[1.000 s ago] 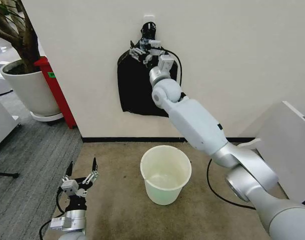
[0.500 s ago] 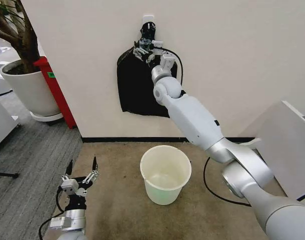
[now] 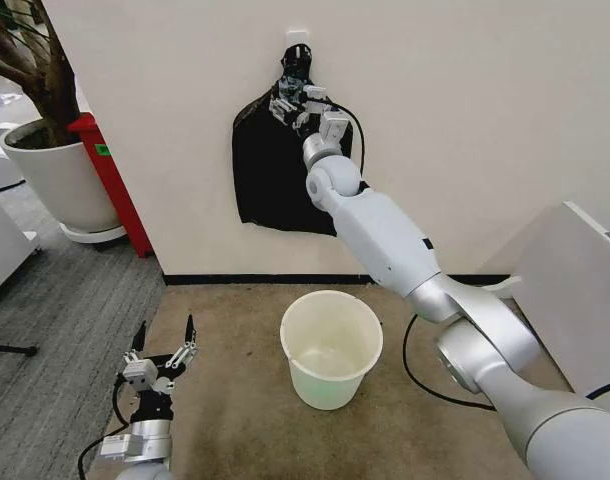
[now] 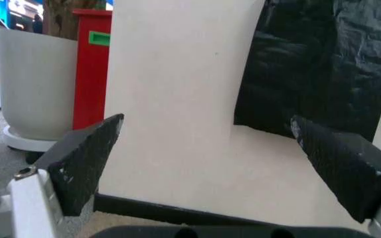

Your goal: Place the garbage bag over the trash bin.

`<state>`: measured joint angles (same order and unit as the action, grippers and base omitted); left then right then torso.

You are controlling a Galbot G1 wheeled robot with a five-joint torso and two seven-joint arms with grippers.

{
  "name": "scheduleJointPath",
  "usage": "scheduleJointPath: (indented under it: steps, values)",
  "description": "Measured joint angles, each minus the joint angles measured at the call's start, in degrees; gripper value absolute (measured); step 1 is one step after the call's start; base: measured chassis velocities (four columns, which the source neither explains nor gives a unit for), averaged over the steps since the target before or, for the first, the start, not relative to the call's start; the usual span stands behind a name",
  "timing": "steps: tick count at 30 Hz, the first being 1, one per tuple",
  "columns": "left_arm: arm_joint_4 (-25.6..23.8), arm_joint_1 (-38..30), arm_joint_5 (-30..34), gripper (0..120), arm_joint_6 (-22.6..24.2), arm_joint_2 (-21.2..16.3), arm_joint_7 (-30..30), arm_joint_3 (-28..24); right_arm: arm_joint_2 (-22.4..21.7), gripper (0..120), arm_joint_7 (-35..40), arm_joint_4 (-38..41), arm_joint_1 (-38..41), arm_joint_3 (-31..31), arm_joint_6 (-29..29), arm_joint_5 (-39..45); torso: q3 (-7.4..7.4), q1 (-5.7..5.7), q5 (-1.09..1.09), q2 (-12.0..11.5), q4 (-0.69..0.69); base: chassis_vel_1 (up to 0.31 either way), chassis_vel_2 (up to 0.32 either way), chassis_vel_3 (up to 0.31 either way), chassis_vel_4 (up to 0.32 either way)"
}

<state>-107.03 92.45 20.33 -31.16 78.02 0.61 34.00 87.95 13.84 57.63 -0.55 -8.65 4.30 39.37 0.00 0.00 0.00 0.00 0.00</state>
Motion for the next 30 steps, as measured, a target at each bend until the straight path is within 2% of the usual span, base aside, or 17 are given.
scheduleJointPath:
  steps: [1,3,7,9,10,11,14,17,19,25,30]
  values:
    - [0.06,0.04,-0.04,100,-0.04,0.00,0.00,0.00,0.01,67,0.00,-0.37,0.21,0.09,0.00,-0.03,0.00,0.00,0.00,0.00,0.00,0.000,0.000,0.000,0.000]
    - [0.06,0.06,-0.06,100,-0.05,0.02,0.00,0.00,0.00,66,0.00,-0.50,0.25,0.05,0.03,-0.06,0.00,0.00,0.00,0.00,0.00,0.000,0.000,0.000,0.000]
    - [0.06,0.10,-0.20,100,-0.08,0.20,0.00,-0.01,-0.02,49,-0.25,-0.61,-0.06,-0.15,0.17,-0.35,0.00,0.00,0.00,0.00,0.00,0.000,0.000,0.000,0.000]
    - [0.06,0.10,-0.20,100,-0.08,0.20,0.00,-0.01,-0.02,49,-0.25,-0.61,-0.06,-0.15,0.17,-0.35,0.00,0.00,0.00,0.00,0.00,0.000,0.000,0.000,0.000]
    - [0.06,0.08,-0.21,100,-0.09,0.24,0.01,0.00,0.13,38,-0.28,-0.60,-0.60,-0.10,0.24,-0.63,0.00,0.00,0.00,0.00,0.00,0.000,0.000,0.000,0.000]
    - [0.06,0.06,-0.21,100,-0.09,0.23,0.02,0.02,0.15,33,-0.30,-0.55,-0.68,-0.08,0.26,-0.71,0.00,0.00,0.00,0.00,0.00,0.000,0.000,0.000,0.000]
    - [0.06,0.06,-0.21,100,-0.09,0.18,0.04,0.09,0.13,28,-0.33,-0.37,-0.79,-0.05,0.30,-0.82,0.00,0.00,0.00,0.00,0.00,0.000,0.000,0.000,0.000]
    - [0.24,0.03,-0.20,100,-0.11,0.06,0.11,0.22,-0.32,12,-0.33,0.21,-0.88,-0.05,0.30,-0.88,0.00,0.00,0.00,0.00,0.00,0.000,0.000,0.000,0.000]
    - [0.37,-0.06,-0.19,100,-0.13,0.03,0.12,0.22,-0.80,5,-0.26,0.85,-0.88,-0.11,0.30,-0.88,0.00,0.00,0.00,0.00,0.00,0.000,0.000,0.000,0.000]
    - [0.79,-0.44,-0.20,100,-0.15,0.14,0.14,0.02,-2.39,0,0.43,3.43,-0.89,-0.42,-0.05,-0.80,0.00,0.00,0.01,0.00,0.00,0.000,0.000,0.000,0.000]
    - [1.17,-0.60,-0.38,100,-0.14,0.21,0.14,-0.05,-3.35,0,1.16,5.74,-1.59,-0.92,-0.45,-0.72,0.00,0.00,0.00,0.00,0.00,0.000,0.000,0.000,0.000]
